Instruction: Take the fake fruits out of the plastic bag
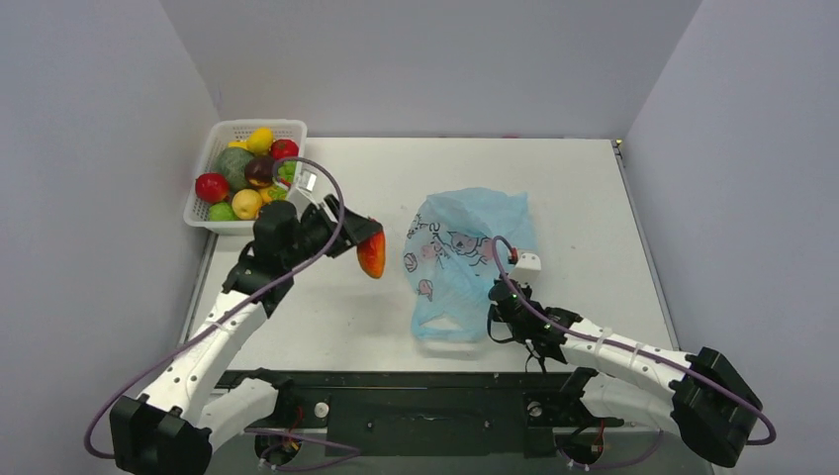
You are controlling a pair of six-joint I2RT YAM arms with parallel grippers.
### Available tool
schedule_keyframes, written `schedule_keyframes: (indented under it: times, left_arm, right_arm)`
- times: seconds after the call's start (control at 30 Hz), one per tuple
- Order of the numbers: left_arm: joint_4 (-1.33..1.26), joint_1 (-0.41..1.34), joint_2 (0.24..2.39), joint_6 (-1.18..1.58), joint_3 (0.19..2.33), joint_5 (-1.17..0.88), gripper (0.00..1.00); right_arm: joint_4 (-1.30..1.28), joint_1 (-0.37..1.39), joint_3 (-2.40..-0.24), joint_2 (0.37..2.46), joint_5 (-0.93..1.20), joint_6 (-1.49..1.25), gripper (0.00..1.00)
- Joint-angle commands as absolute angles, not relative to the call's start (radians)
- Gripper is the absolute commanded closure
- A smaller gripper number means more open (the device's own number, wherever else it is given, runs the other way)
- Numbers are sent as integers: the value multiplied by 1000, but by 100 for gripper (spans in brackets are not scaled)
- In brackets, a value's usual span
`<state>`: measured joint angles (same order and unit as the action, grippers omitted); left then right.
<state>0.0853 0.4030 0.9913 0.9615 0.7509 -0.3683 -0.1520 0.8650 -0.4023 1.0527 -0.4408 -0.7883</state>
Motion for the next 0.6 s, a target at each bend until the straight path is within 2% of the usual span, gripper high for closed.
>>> schedule_keyframes:
  times: [0.0,0.1,0.3,0.4,0.57]
  left_arm:
    - [322,235,1036,749,907,-340,100]
    - [336,33,1089,716,949,-283,100]
    - [211,-229,1216,760,945,-98,100]
    - [136,-321,1301,807,985,-99,100]
    - [112,-361,1475,796,1121,-53,100]
  right_arm:
    - [-193,761,-451,984,-457,-715,100]
    - [-206,712,-460,946,-432,-680,100]
    - [-219,646,-462,902,-382,-647,100]
    - [-219,629,-458,896,-357,-640,100]
    - [-216,618,-453,895,-329,-637,100]
